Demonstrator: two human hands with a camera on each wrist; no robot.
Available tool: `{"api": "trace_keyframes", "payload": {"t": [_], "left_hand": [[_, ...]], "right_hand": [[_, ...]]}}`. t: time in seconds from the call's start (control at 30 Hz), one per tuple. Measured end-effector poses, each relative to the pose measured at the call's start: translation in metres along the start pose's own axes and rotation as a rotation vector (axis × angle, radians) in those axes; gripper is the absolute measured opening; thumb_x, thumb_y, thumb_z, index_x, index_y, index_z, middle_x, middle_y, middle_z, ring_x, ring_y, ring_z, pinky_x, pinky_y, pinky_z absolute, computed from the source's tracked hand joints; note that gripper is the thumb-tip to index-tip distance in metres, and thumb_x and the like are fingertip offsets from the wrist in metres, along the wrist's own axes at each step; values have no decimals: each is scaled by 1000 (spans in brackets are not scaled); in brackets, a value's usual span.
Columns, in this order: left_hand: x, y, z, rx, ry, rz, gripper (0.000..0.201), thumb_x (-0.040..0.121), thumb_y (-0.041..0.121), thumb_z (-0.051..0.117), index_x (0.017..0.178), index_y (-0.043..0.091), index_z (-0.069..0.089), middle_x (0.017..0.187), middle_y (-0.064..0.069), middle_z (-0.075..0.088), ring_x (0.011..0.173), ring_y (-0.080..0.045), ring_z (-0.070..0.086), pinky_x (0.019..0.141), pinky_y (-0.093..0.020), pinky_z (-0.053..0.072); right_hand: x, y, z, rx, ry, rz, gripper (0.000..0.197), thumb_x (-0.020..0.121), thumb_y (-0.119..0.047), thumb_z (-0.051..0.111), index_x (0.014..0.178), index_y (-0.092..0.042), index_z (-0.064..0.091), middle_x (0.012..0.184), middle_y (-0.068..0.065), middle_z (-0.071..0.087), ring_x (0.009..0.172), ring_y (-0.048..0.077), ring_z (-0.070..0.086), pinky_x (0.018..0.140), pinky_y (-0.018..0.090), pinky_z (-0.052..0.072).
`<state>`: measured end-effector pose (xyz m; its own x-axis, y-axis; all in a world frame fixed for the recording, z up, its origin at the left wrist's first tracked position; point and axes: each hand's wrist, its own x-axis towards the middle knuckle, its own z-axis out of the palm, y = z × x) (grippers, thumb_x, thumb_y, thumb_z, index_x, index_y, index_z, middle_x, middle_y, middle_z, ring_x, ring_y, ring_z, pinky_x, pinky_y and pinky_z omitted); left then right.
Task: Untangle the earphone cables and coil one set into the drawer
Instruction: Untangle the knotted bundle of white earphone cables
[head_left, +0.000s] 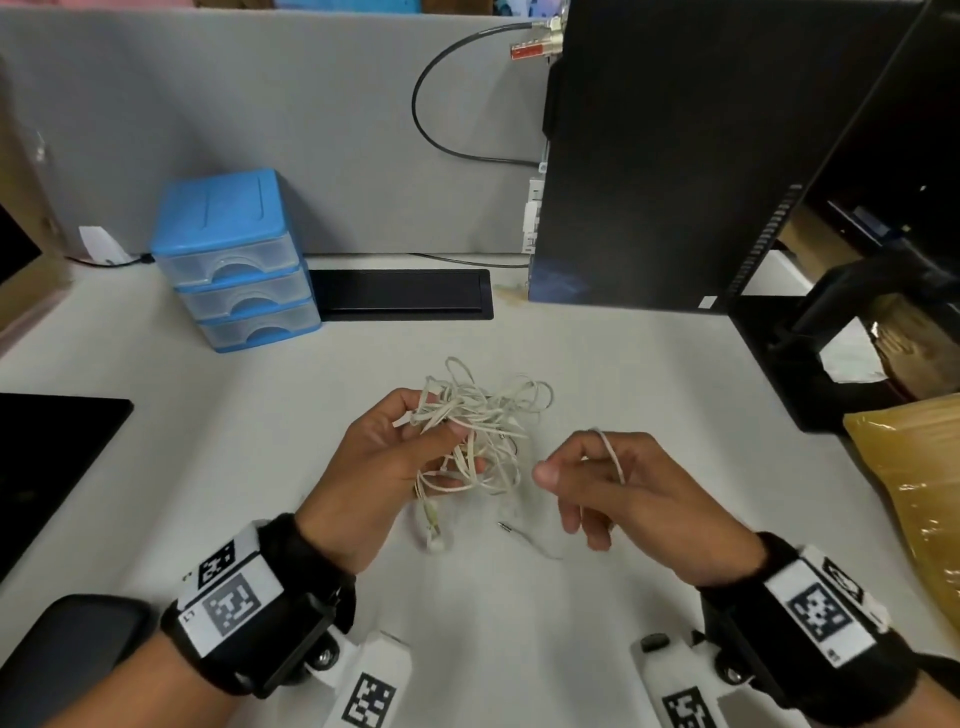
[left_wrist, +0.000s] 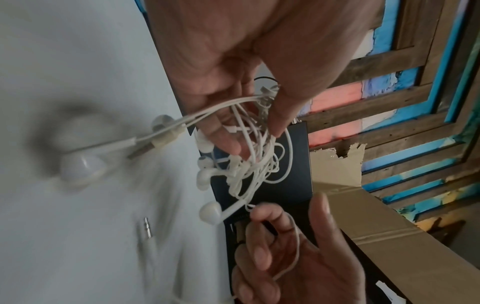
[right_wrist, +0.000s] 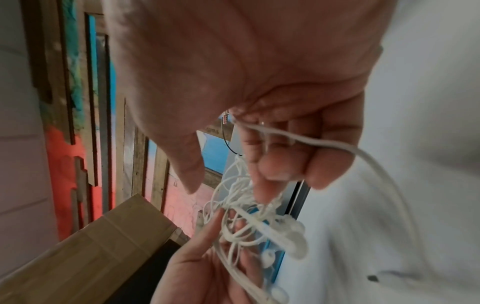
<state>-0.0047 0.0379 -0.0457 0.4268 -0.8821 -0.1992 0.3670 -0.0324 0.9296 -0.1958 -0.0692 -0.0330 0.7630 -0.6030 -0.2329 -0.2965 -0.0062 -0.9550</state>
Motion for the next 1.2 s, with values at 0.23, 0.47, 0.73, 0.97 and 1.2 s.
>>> {"api": "trace_keyframes", "payload": {"t": [0.23, 0.47, 0.73, 0.97, 1.2], "left_hand": [[1, 4, -1, 0, 46, -7, 38, 72, 25, 65, 106, 8, 65, 85, -9, 72, 67, -23, 68, 56, -27, 53], [0, 2, 1, -7, 76, -16, 37, 75, 26, 65, 107, 7, 65, 85, -10, 72, 77, -26, 57, 75, -38, 42], [-5, -2, 8, 57, 59, -18, 34, 77, 29, 65, 104, 8, 65, 86, -8, 74, 77, -27, 57, 70, -37, 39], [-6, -3, 11, 65, 25, -16, 29, 79, 27, 63, 103, 9, 62, 81, -6, 73, 56, -15, 62, 49, -24, 46], [-8, -8, 13, 62, -14, -47, 25, 82, 22, 65, 102, 8, 60, 79, -6, 72, 57, -16, 64, 52, -25, 51]], "right_hand": [[7, 14, -7, -174, 111, 65, 33, 78, -32, 81, 81, -7, 60, 59, 11, 57, 44, 18, 48, 46, 25, 41], [8, 17, 2, -173, 140, -42, 28, 74, -32, 84, 97, -32, 67, 99, -10, 69, 63, 29, 65, 61, 30, 51], [2, 20, 20, -243, 293, -350, 20, 76, -38, 80, 92, -29, 71, 102, -14, 68, 108, 10, 62, 89, 23, 49], [3, 19, 25, -64, 223, -283, 7, 81, -18, 78, 88, -17, 76, 82, -1, 76, 81, 11, 70, 80, 22, 52], [4, 20, 25, 28, 222, -259, 5, 81, -6, 77, 80, -10, 76, 70, 6, 72, 61, 11, 61, 65, 30, 50]]}}
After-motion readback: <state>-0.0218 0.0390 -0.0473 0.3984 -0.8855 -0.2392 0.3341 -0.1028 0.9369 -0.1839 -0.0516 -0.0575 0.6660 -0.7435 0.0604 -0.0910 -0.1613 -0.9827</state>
